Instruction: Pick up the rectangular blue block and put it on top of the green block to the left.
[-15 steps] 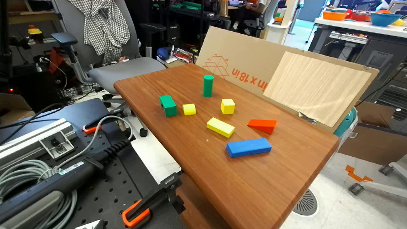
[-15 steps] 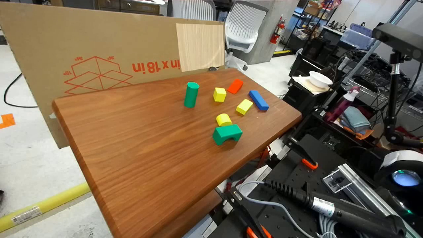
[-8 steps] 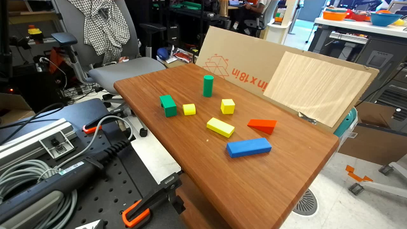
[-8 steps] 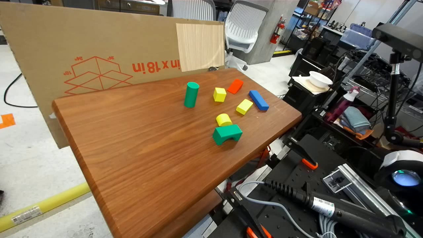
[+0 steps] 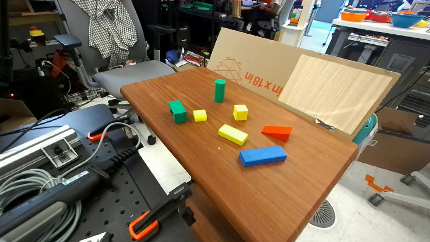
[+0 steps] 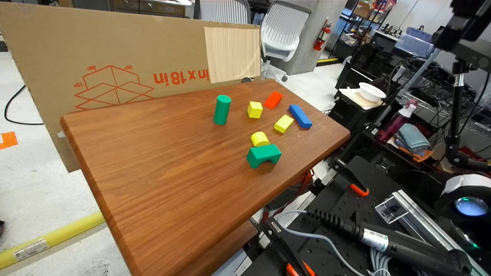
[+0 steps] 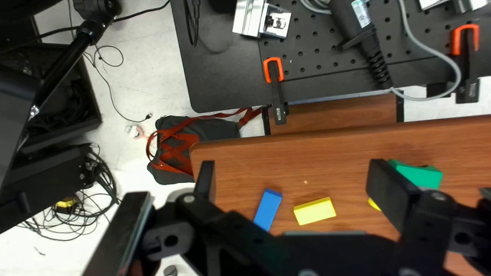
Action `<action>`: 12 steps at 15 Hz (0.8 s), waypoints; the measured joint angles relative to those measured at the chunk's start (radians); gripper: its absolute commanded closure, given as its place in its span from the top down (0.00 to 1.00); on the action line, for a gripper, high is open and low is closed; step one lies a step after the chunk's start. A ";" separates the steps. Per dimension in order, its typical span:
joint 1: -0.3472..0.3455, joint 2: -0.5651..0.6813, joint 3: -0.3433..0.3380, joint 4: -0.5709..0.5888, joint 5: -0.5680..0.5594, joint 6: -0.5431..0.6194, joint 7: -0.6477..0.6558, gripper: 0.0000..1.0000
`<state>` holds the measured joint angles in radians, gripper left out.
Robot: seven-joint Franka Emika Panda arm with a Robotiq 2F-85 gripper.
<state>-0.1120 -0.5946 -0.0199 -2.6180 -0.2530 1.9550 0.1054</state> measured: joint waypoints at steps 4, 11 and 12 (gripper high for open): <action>-0.082 0.099 -0.021 -0.071 -0.034 0.208 0.095 1.00; -0.201 0.358 -0.022 -0.117 -0.208 0.604 0.326 1.00; -0.211 0.399 -0.022 -0.114 -0.247 0.640 0.370 1.00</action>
<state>-0.3226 -0.1953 -0.0422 -2.7320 -0.4997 2.5950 0.4759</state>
